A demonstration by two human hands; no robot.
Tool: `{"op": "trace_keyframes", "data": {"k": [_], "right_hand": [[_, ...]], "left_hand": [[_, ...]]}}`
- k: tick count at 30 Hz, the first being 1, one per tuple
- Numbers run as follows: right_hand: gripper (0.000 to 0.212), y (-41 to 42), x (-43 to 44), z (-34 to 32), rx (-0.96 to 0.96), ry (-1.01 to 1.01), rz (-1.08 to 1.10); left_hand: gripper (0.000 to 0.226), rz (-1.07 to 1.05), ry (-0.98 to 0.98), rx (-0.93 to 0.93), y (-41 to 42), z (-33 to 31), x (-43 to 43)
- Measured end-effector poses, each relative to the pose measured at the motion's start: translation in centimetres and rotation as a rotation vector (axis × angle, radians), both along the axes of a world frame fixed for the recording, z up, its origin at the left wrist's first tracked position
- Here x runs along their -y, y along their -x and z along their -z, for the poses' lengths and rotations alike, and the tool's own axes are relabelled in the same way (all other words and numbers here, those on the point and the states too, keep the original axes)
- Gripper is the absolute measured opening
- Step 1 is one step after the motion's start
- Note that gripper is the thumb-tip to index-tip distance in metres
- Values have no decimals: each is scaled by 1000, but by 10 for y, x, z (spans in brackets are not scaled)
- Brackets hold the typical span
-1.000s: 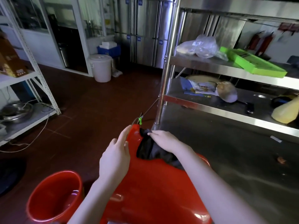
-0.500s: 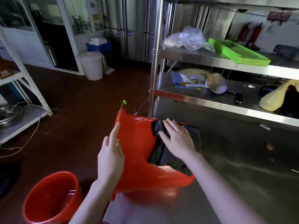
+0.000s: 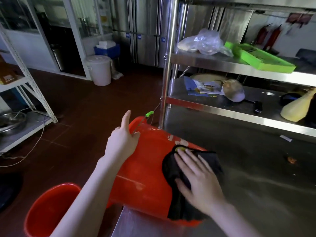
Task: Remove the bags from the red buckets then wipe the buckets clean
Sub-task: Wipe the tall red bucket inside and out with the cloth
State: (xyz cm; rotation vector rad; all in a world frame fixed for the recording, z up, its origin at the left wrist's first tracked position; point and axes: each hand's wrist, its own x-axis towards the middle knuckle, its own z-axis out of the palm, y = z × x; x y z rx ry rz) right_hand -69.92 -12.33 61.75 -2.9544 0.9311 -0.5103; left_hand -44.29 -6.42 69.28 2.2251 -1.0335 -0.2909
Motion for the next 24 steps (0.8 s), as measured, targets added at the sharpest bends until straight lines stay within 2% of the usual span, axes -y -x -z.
{"op": "trace_keyframes", "data": {"k": [5,9,11,14,15,16,17,20,21,24], "right_hand": [[68,7,-28,21,31,73,68],[60,-13,16,3,49,1,205],[59,-29,58,-13,25,-174,305],[49,-54,111,-40,-79,-690,455],[47,-62,116,-46,-95,-769,464],[46,-68,115,-48,-109,-766,446],[47,-72,107,-46,-105,-679,402],[54,-80,38,-24,68,-194,170],[58,-84,5,-15,102,-105,107],[62,-101,-65,1,135,-59,15]], "left_hand": [[48,80,85,26,-16,15,-1],[44,44,200,-31,-14,33,-22],[44,33,222,-64,-9,34,-28],[43,33,239,-104,-1,35,-37],[43,29,240,-117,2,35,-41],[44,24,239,-118,4,36,-43],[45,19,237,-106,7,37,-45],[49,1,249,-48,10,40,-46],[50,1,254,-30,9,40,-46],[47,9,296,-66,5,43,-54]]}}
